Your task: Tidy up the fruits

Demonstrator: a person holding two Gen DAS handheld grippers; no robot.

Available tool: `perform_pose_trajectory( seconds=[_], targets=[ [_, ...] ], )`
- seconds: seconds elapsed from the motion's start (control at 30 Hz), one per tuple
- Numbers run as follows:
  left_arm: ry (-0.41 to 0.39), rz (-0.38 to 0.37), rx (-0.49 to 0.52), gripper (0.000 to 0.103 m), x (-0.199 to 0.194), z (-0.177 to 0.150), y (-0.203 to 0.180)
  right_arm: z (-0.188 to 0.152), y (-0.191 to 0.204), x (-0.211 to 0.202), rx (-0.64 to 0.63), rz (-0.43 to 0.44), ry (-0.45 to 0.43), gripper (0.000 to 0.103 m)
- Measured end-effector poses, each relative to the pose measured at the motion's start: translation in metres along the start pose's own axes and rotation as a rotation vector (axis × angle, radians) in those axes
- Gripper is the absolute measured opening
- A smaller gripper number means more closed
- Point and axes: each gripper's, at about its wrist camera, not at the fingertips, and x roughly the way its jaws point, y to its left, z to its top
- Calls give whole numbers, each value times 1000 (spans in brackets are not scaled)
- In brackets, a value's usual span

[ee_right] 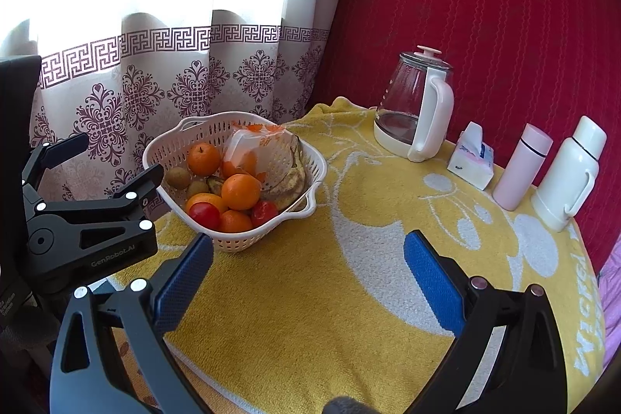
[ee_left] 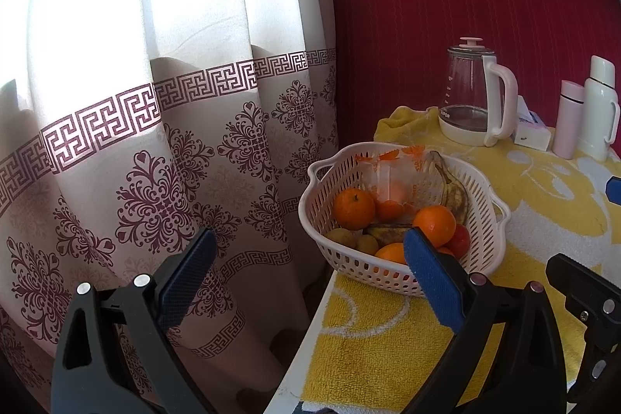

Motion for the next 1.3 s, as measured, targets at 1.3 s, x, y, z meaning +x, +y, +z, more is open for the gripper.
perform_pose_trajectory(
  seconds=[1.3],
  targets=[
    [15, -4, 10, 99, 6, -2, 2, -3, 2, 3, 5, 0, 8, 98]
  ],
)
